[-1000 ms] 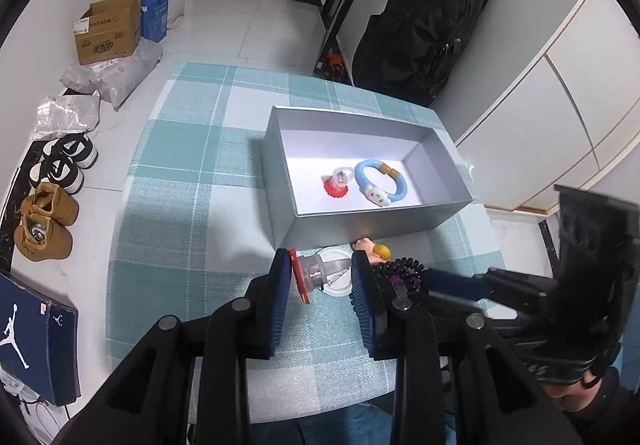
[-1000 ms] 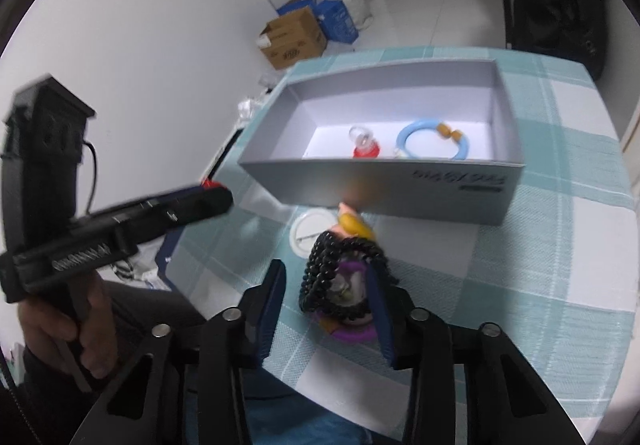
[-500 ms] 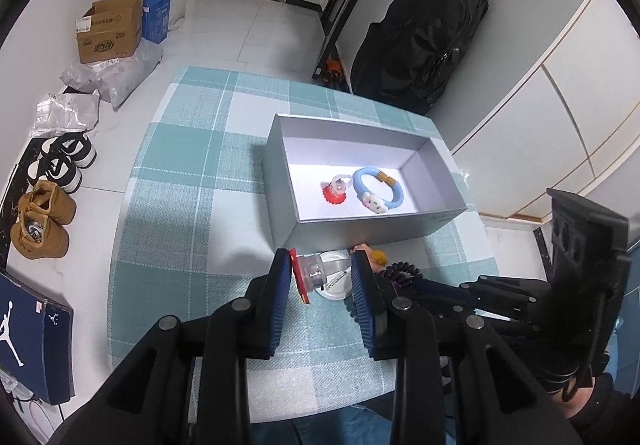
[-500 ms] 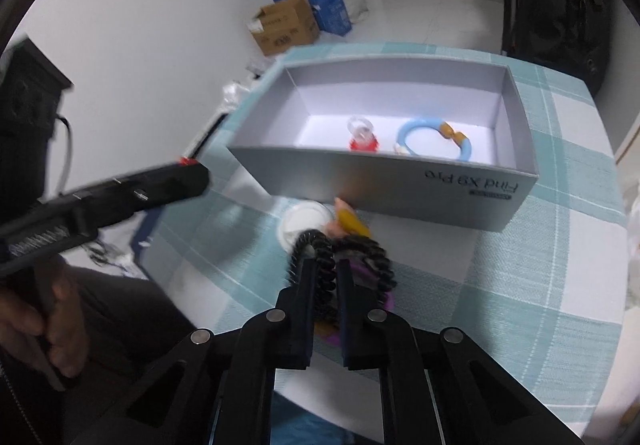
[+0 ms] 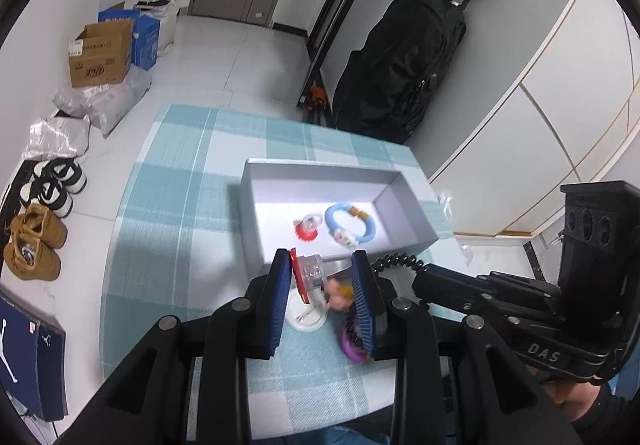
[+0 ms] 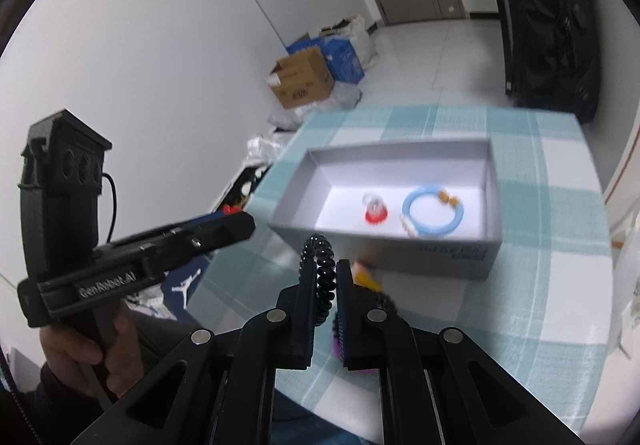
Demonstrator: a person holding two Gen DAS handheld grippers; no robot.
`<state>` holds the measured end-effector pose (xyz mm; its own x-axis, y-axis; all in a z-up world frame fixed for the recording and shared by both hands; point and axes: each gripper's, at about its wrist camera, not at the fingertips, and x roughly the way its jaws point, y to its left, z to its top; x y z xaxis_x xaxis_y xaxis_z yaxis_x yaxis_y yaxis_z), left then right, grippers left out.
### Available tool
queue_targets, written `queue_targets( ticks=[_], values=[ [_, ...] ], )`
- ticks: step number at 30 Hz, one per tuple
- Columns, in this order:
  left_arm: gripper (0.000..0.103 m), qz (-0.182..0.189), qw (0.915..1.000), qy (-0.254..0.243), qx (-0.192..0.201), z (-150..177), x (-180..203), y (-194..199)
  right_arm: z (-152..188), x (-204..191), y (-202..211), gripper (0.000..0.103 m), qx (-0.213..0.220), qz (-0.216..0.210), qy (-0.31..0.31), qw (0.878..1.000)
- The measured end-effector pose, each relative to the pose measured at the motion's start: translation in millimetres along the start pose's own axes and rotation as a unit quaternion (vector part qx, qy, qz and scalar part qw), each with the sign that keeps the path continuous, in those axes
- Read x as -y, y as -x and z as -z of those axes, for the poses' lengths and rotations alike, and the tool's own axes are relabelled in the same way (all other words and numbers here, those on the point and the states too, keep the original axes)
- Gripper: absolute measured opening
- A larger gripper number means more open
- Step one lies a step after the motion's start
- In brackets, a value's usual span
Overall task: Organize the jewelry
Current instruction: 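Grasp the black bead bracelet with the right tool while the left tool lifts its trinket, then lower both held items into the silver box and open both tools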
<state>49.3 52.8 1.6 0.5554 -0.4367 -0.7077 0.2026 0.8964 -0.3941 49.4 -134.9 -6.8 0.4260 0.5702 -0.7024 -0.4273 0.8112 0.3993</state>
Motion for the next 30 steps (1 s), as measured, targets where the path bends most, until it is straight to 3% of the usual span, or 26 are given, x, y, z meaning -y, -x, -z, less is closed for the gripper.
queue_targets(
  ticks=[15, 24, 30],
  values=[
    [0.025, 0.017, 0.9997, 0.017, 0.008, -30, 17, -21, -31, 27, 26, 0.009, 0.067, 0.011, -0.045, 0.997],
    [0.025, 0.021, 0.9991, 0.033, -0.015, -38, 19, -43, -44, 44, 18, 0.009, 0.074, 0.02, -0.068, 0.995],
    [0.025, 0.001, 0.9995, 0.01, -0.029, -40, 32, -57, -51, 54, 3, 0.009, 0.061, 0.025, -0.081, 0.994]
  ],
)
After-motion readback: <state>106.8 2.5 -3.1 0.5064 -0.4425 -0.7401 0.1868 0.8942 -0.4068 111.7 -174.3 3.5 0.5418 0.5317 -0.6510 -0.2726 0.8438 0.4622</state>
